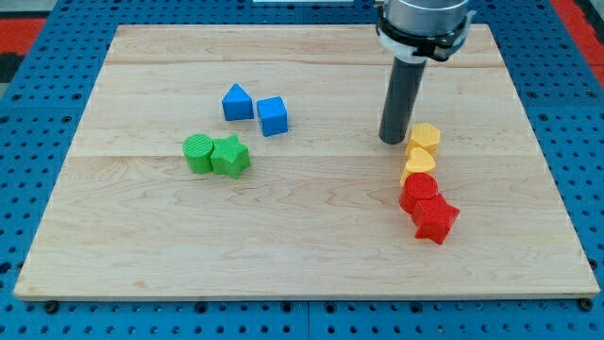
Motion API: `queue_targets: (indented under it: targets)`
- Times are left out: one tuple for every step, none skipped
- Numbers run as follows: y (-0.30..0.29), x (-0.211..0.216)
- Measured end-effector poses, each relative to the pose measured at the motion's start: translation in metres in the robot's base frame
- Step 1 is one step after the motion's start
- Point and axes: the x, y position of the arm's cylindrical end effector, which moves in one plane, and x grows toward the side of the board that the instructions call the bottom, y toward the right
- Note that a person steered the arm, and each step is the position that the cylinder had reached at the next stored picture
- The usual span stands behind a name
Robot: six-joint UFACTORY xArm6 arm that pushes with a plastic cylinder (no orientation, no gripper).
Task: Separate blue cube from blue triangle
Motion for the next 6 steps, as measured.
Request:
queue_targets:
  targets:
    - [-0.026, -0.017]
    - [-0.038, -0.017]
    - [-0.039, -0.018]
    - [-0.053, -0.023]
    - [-0.074, -0.023]
    - [-0.075, -0.023]
